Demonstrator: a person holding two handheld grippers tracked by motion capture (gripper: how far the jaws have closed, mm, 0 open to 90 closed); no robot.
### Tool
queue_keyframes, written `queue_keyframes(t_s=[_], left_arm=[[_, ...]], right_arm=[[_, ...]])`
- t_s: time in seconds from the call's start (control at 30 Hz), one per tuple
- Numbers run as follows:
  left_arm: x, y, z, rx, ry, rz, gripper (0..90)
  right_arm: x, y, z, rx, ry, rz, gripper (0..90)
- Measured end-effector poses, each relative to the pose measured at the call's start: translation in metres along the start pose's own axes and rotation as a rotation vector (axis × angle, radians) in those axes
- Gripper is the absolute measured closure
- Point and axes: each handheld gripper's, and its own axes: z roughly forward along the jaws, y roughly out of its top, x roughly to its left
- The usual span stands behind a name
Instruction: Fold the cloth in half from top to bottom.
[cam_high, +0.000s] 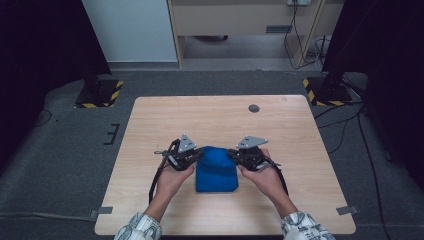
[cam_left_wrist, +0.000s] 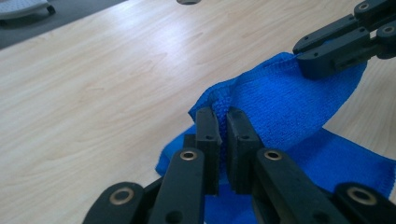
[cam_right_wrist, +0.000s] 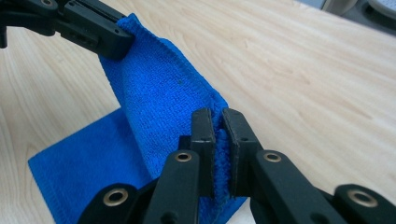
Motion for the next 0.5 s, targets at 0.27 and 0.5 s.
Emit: queue_keyframes(t_s=[0.27, 0.5], left_arm=[[-0.007, -0.017, 0.005, 0.018, -0.022, -0.007, 84.5], [-0.005, -0.023, 0.002, 0.011, -0.024, -0.021, 84.5]], right_arm=[[0.006, -0.02, 0.002, 0.011, 0.013, 0.017, 83.3], [0.01, -0.024, 0.005, 0.016, 0.022, 0.009, 83.1]])
